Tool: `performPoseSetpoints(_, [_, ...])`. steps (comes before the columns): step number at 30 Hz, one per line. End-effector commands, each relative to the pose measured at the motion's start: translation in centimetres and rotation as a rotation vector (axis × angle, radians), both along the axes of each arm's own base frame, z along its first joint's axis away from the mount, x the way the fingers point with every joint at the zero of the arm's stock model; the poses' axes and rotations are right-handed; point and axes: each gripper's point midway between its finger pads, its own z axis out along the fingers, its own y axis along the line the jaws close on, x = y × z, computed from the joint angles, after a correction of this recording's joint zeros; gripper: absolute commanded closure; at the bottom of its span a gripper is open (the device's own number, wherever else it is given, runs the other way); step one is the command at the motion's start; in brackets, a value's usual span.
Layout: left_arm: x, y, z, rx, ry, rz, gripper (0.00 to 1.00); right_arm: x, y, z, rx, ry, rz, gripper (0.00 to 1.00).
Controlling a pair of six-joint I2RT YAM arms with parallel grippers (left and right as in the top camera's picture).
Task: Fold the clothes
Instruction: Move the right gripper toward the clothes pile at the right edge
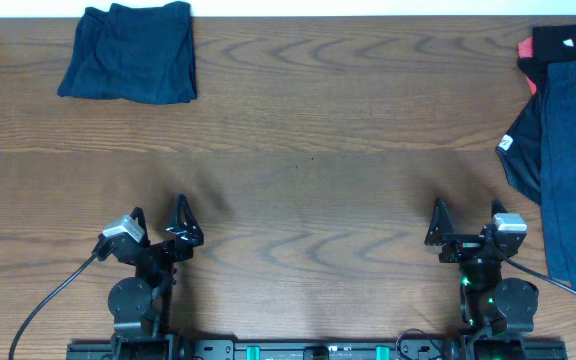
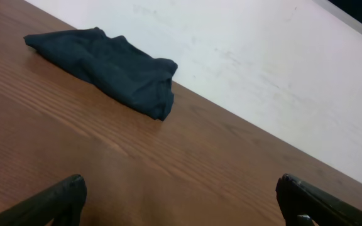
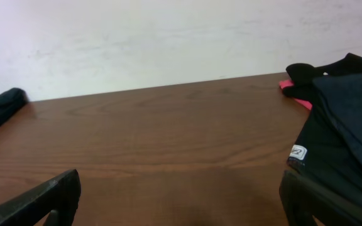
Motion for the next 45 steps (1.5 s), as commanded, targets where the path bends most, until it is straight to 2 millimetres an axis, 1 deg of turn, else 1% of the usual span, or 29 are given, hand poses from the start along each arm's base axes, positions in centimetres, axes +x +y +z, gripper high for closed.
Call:
performPoseSetpoints(1, [-0.2, 0.5, -1.4, 0.001, 0.05, 0.028, 0.02, 0.0, -0.4, 0.0, -0.016, 0.0, -0.019, 0.01])
performPoseSetpoints(34, [-0.2, 0.5, -1.4, 0.001, 0.05, 0.028, 0.02, 0.0, -0.4, 0.0, -0.016, 0.0, -0.019, 0.01])
performPoseSetpoints(37, [-0.2, 0.5, -1.4, 0.001, 0.05, 0.028, 0.02, 0.0, -0.3, 0.2, -0.007, -0.01, -0.014, 0.01])
performPoseSetpoints(39, [-0.2, 0.5, -1.4, 0.001, 0.05, 0.028, 0.02, -0.1, 0.9, 0.1, 0.076, -0.001, 0.053, 0.01])
performPoseSetpoints(40, [-0.2, 0.5, -1.4, 0.001, 0.05, 0.028, 0.02, -0.1, 1.7, 0.2, 0.144, 0.002, 0.095, 0.01])
performPoseSetpoints(42, [-0.2, 0.5, -1.4, 0.001, 0.05, 0.028, 0.02, -0.6, 4.0, 0.5, 0.323, 0.026, 0.218, 0.01])
performPoseSetpoints(45, [-0.2, 0.5, -1.4, 0.001, 0.05, 0.028, 0.02, -1.2, 5.8, 0.7, 0.457, 0.062, 0.314, 0.01])
